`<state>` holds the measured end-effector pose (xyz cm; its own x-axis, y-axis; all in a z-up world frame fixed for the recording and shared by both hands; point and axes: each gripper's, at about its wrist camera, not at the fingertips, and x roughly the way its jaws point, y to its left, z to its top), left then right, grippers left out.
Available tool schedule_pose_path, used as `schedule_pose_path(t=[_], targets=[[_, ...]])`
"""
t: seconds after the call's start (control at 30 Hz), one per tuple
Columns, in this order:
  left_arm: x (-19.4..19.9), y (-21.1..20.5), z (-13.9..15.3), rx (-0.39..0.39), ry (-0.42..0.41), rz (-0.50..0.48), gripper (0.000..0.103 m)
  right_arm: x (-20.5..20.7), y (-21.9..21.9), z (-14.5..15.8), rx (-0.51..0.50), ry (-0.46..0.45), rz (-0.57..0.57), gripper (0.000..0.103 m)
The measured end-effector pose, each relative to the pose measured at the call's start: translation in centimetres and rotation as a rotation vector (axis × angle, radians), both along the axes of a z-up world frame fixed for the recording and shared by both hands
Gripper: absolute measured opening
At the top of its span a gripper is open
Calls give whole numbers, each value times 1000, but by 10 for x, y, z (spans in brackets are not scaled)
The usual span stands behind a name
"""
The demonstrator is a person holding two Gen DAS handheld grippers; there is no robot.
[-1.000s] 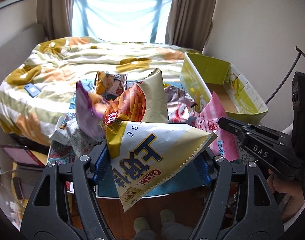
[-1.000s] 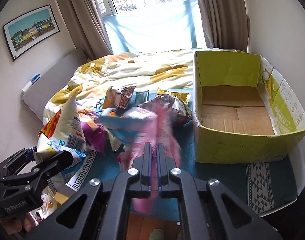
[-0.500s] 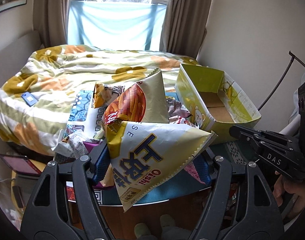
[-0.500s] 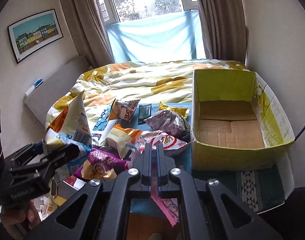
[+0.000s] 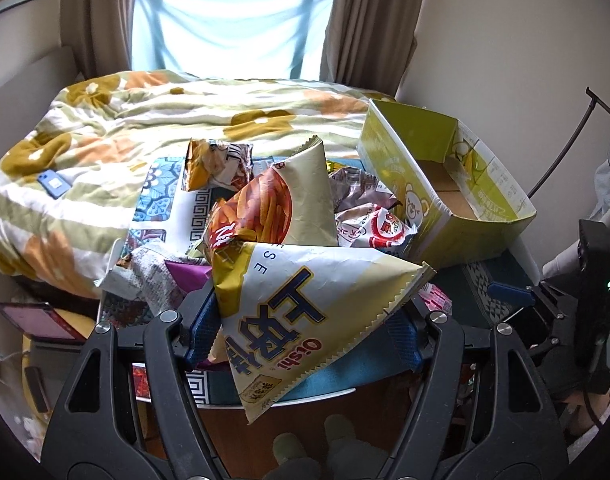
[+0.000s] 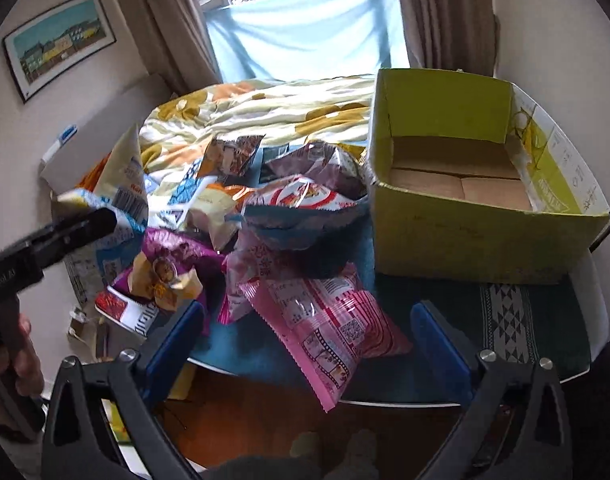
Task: Organize snacks
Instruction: 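Lift the white Oishi bag with the left tool while the right tool lifts the pink bag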
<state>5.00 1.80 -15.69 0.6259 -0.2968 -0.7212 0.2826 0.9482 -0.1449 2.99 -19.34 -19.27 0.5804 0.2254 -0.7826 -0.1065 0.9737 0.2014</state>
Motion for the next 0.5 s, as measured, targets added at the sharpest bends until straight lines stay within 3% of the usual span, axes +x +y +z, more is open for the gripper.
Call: schedule_pose_path(t=[0.17,0.43,0.47,0.5], targets=[[8,-2,-18,21,22,-3,69,12,24,-42,-152,58,107,103],[20,-9,-34,46,42,-21,69,49,21,-89,-176,102,100,102],[21,-9,-34,45,44,-22,69,51,21,-92,-181,106,102,97],[22,-9,-33,41,43,-23,69,52,21,-96,-182,115,106,83]])
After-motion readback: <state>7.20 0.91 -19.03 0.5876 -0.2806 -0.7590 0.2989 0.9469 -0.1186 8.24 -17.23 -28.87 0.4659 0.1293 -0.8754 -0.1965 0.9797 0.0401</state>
